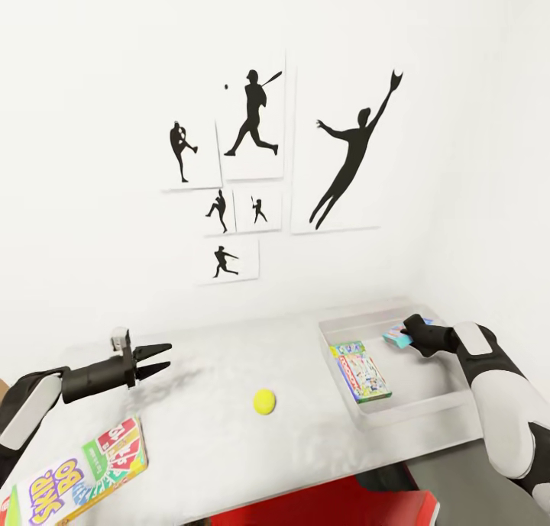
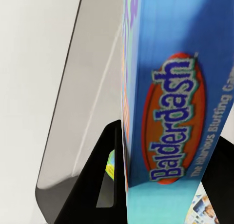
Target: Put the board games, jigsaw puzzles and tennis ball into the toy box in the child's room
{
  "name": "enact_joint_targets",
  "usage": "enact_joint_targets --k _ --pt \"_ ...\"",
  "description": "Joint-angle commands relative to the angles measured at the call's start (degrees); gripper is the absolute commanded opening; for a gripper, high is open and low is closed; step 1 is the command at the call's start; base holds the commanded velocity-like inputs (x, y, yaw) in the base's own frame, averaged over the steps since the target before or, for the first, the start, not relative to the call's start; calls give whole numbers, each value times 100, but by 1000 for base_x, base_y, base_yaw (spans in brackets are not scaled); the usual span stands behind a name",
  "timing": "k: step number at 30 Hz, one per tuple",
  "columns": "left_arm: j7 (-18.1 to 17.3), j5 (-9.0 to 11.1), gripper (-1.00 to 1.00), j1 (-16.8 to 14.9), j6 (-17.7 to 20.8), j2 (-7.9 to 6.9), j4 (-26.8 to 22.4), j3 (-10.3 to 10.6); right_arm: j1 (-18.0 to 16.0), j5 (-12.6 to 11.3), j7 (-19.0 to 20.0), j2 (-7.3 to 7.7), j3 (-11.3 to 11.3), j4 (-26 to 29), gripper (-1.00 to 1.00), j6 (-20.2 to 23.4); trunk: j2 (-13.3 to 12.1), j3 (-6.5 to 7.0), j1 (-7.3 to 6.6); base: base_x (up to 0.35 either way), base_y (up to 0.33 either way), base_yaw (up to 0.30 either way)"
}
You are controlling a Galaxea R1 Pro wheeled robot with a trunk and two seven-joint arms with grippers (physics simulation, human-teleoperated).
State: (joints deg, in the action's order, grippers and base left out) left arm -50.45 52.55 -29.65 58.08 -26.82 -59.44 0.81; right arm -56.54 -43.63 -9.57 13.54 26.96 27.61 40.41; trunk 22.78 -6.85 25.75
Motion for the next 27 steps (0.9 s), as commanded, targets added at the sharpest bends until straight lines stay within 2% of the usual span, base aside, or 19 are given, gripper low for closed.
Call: enact_joint_targets --k 1,8,27 --pt "-41 6 100 -6 14 8 -135 11 -6 -65 -54 -8 20 8 -100 19 13 -23 4 0 0 0" --pt "-151 18 100 -5 12 127 -532 16 -9 -72 -56 -30 20 13 -100 24 13 -88 4 0 0 0" --pt "-166 19 100 -5 19 125 -561 25 -93 -119 -90 18 29 8 -100 35 13 -265 4 0 0 0"
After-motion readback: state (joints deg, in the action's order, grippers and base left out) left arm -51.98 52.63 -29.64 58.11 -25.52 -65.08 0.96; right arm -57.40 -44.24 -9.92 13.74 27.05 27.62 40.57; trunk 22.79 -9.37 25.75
